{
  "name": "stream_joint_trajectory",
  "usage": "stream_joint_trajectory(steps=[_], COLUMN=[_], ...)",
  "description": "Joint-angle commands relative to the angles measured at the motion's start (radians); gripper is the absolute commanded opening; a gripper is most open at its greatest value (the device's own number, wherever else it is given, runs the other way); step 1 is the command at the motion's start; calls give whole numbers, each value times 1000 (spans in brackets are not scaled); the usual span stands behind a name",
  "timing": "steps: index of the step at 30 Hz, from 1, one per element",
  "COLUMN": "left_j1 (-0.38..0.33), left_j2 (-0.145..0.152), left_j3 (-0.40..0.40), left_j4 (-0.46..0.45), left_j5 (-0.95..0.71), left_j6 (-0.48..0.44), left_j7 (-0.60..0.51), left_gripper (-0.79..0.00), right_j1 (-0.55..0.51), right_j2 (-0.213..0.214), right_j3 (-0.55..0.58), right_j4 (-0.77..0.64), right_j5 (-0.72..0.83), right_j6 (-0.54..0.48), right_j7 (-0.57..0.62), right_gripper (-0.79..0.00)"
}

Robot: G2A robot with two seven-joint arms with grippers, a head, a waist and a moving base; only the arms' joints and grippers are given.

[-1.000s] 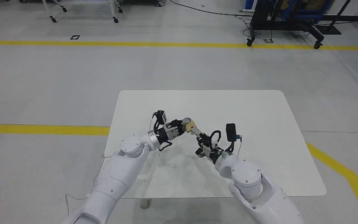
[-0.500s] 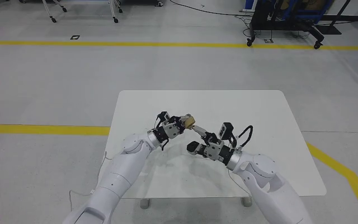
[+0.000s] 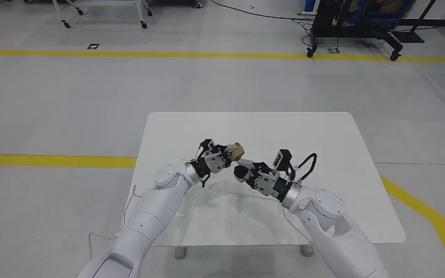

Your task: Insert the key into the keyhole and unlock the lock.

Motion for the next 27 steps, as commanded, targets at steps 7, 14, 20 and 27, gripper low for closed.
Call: stream_joint_trajectory(steps=[7,14,20,27], left_j1=[-4,0,5,8], left_j2=[-3,-4,-5,-4], left_j3=[3,0,-3,-15], left_j4=[4,-2,-11,-20], left_j5=[17,18,32,61], left_j6=[-2,-14,-63,-136], left_j7=[-22,-51,-74,-60], left_gripper=[-785,-785,-785,-785], right_j1=[15,38,24,32], right_j2=[-1,-6,-12,-8], right_j3=[1,-3,27,43], right_j4=[1,21,53,83], right_j5=[3,67,220,259], right_j6=[33,63,30,71], right_j7=[-14,-20,39,109], right_gripper=[-785,-785,-785,0])
